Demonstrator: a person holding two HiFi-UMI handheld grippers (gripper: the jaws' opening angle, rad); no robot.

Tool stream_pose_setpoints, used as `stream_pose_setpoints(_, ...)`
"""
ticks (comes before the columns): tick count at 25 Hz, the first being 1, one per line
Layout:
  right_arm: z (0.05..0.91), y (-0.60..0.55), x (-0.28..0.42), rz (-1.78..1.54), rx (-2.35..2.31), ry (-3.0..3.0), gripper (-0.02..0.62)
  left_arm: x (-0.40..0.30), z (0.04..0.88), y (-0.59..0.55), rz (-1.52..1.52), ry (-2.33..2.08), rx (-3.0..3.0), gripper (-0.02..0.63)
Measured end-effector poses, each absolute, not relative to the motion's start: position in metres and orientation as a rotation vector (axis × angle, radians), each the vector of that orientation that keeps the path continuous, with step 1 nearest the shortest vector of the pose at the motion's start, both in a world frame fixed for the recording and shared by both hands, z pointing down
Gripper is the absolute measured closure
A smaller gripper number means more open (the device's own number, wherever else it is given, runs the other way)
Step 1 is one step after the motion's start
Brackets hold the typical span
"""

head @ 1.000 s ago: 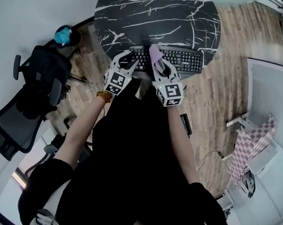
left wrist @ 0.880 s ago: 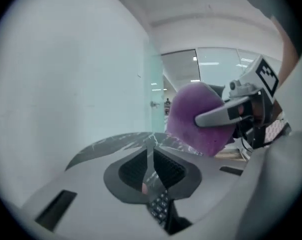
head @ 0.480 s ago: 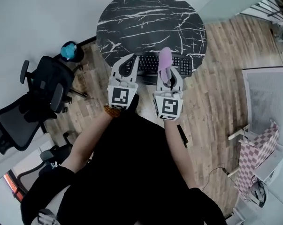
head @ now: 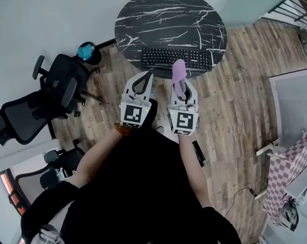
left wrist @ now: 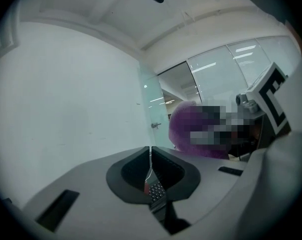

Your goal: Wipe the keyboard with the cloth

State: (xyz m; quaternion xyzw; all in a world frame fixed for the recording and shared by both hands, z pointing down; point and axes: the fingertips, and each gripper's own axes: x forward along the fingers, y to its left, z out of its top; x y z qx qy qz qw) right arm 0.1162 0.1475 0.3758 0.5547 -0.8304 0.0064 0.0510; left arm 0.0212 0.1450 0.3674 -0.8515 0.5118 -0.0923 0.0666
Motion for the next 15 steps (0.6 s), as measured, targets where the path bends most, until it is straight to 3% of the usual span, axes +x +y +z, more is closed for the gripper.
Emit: stream_pose_setpoints(15, 0.388, 0.276, 0.166, 0.053, 1.835, -2.466, 0.528, 0.063, 0.384, 0.271, -0.231, 1.356, -2.653, 0.584)
